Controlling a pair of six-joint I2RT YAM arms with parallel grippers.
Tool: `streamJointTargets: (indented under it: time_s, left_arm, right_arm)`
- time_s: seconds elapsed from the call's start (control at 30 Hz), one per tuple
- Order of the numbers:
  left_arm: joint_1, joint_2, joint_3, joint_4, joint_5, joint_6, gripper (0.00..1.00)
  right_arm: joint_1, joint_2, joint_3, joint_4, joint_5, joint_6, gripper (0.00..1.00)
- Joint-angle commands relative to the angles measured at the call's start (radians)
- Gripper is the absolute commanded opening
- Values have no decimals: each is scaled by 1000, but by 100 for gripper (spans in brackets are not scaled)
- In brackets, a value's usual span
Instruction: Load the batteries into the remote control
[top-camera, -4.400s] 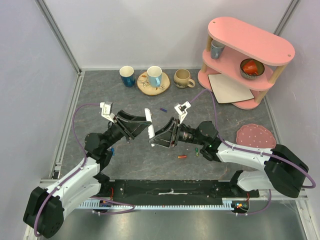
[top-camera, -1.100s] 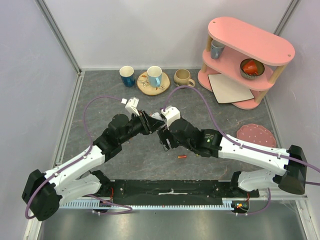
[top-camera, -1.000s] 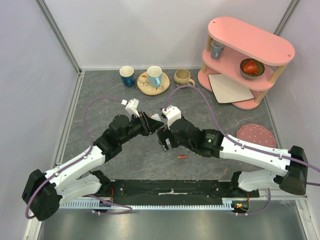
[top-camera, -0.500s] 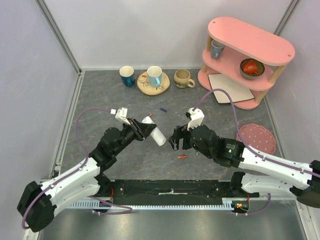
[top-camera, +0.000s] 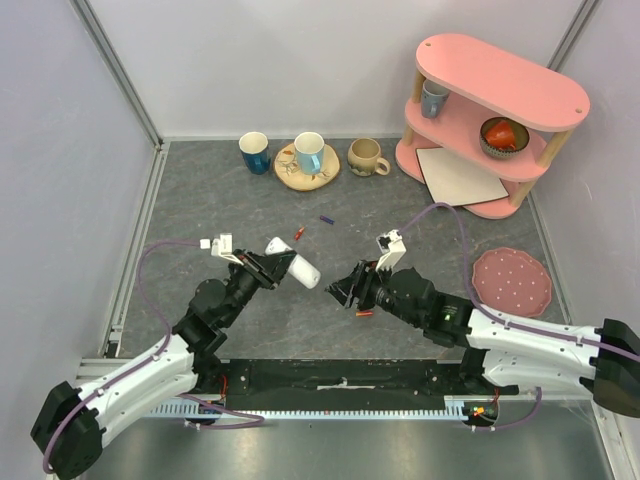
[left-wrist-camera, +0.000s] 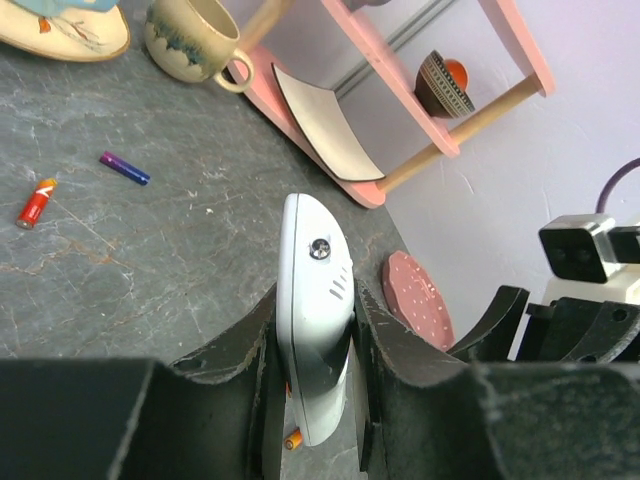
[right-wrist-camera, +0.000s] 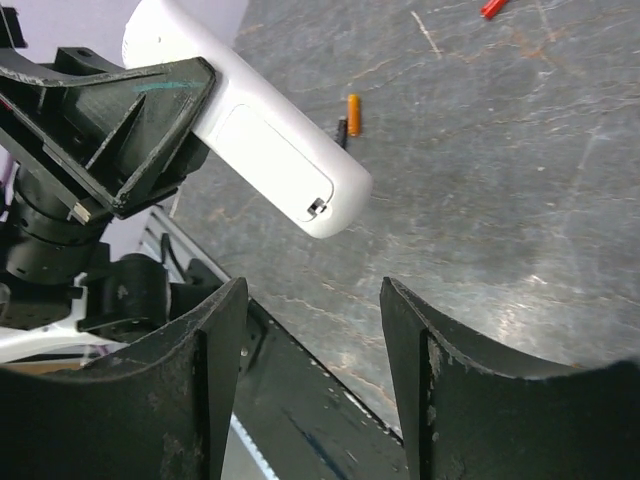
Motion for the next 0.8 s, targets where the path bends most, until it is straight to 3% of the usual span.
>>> streamJointTargets:
  time_s: [0.0,0.33,0.77]
  left_arm:
    - [-13,-32,27,37,-95,56,2]
    - [-31,-32,54,-23,-159,70,2]
    - [-36,-27,71,-33,-162,84,2]
  right_arm:
    - [-4,43,-24,242,-39,101,63]
    - [-23,157,-48,421,-53,208,51]
    - [-50,271,-48,526,-110,270,49]
